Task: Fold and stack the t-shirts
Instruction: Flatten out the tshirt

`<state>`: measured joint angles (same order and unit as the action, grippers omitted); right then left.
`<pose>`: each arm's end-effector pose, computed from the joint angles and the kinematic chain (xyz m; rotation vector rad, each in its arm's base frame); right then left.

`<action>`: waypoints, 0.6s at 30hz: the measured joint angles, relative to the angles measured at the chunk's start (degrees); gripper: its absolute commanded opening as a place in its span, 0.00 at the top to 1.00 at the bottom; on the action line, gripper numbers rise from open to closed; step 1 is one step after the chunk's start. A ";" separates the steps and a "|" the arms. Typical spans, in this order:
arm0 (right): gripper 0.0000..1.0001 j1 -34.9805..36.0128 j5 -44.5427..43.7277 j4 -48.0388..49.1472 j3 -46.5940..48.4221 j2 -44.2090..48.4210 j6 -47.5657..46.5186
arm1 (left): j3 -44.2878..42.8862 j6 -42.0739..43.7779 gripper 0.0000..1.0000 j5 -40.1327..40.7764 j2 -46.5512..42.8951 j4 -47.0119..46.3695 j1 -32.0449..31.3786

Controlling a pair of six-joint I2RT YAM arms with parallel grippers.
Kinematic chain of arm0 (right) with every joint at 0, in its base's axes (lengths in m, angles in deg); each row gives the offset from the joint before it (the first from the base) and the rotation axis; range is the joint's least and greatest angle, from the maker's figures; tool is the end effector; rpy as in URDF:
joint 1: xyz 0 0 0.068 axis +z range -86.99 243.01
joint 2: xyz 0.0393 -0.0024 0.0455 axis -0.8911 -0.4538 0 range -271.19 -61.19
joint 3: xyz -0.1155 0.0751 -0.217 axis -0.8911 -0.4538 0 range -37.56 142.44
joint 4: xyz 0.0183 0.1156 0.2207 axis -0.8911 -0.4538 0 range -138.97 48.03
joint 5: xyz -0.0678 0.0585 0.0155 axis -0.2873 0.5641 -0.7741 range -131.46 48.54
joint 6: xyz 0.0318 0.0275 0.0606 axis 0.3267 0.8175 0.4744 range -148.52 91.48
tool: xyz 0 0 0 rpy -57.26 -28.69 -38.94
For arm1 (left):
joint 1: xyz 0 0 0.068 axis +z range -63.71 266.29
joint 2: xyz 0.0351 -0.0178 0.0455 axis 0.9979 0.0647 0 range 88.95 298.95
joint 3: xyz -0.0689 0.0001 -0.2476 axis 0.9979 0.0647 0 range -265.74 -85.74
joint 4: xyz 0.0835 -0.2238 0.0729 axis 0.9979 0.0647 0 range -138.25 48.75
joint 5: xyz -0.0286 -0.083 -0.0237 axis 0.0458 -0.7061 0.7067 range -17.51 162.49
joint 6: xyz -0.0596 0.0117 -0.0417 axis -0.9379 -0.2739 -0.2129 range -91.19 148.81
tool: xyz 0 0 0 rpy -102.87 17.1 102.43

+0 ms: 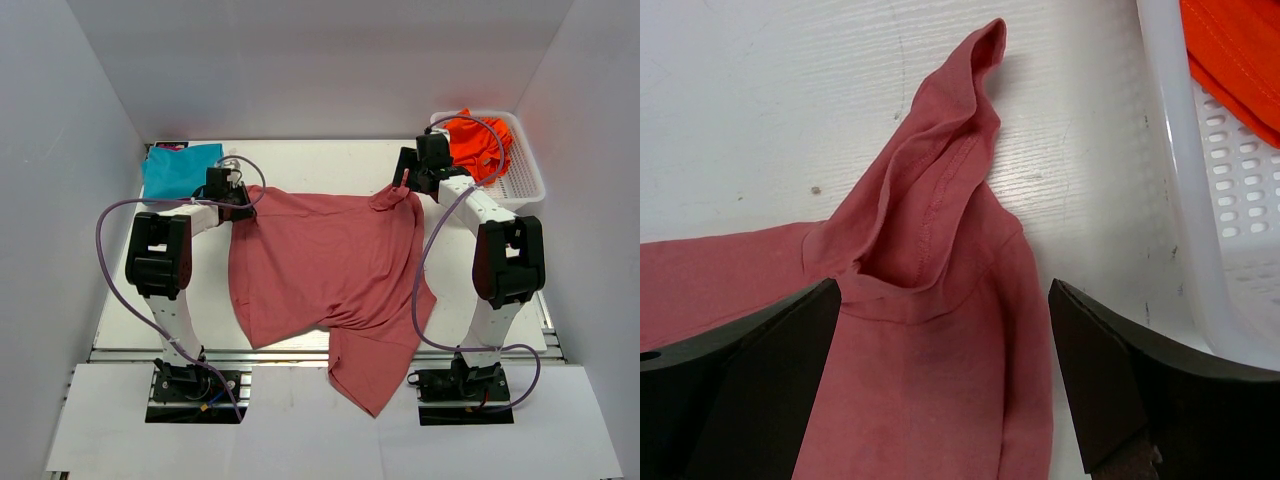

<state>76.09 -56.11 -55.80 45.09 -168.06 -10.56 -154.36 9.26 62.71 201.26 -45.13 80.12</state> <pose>0.4260 0.0830 0.2275 0.2319 2.1975 0.0143 0.4123 -0.0550 0.1273 -0.1998 2.4046 -0.4136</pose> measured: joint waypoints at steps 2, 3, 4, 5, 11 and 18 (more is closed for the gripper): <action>0.10 0.00 -0.04 -0.02 0.00 0.00 0.00 | -0.02 0.04 0.64 0.35 0.24 0.42 0.04; 0.10 0.00 -0.07 -0.07 0.00 0.00 0.00 | -0.07 0.09 0.60 0.55 0.46 0.61 0.07; 0.10 0.00 -0.11 -0.13 0.00 0.00 -0.02 | -0.11 0.09 0.57 0.92 0.66 0.90 0.07; 0.10 0.00 -0.20 -0.22 0.00 -0.02 0.00 | -0.11 0.00 0.57 1.29 0.76 1.14 0.07; 0.10 0.00 -0.24 -0.48 0.00 -0.42 0.00 | 0.42 0.09 0.59 3.34 0.37 0.90 0.07; 0.10 0.00 -0.24 -1.29 0.00 -0.46 0.00 | 1.73 0.68 0.64 2.86 -0.24 -0.42 0.46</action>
<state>76.09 -56.35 -57.09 45.09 -168.52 -10.56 -152.63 9.94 65.57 201.02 -45.55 80.57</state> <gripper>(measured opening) 0.904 0.379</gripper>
